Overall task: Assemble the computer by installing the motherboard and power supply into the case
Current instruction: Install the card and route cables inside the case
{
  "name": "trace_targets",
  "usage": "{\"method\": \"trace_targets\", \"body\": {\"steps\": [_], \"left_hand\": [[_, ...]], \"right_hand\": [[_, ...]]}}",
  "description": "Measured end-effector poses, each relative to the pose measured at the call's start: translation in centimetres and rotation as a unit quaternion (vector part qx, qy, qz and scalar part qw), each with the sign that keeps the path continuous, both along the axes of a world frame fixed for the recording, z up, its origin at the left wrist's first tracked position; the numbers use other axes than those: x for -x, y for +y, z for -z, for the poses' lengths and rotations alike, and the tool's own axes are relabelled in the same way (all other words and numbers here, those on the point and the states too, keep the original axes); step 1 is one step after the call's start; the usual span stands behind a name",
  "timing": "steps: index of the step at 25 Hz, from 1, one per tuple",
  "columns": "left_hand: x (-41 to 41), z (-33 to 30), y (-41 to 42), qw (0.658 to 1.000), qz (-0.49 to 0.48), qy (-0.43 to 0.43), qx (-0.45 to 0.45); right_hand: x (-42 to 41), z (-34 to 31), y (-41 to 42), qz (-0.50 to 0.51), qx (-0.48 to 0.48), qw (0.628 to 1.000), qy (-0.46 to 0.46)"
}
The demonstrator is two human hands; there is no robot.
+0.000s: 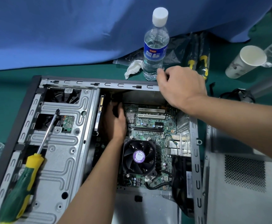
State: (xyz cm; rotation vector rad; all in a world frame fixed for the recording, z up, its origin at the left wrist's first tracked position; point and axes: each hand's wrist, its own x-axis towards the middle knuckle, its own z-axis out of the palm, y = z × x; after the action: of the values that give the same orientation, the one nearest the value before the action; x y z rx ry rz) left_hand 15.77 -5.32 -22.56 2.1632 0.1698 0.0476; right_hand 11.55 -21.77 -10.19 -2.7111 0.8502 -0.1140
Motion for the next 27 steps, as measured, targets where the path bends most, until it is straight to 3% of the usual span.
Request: {"method": "trace_targets", "body": {"steps": [12,17,27], "left_hand": [[-0.08,0.84,0.18,0.999,0.038,-0.013,0.026],[0.1,0.51,0.0,0.999,-0.016,-0.026,0.021],[-0.01,0.73,0.08,1.0,0.022,-0.006,0.019]], "right_hand": [[-0.02,0.05,0.0,-0.003,0.003,1.0,0.005],[0.0,-0.01,0.06,-0.005,-0.002,1.0,0.005],[0.14,0.07,-0.02,-0.003,0.005,1.0,0.013]]}}
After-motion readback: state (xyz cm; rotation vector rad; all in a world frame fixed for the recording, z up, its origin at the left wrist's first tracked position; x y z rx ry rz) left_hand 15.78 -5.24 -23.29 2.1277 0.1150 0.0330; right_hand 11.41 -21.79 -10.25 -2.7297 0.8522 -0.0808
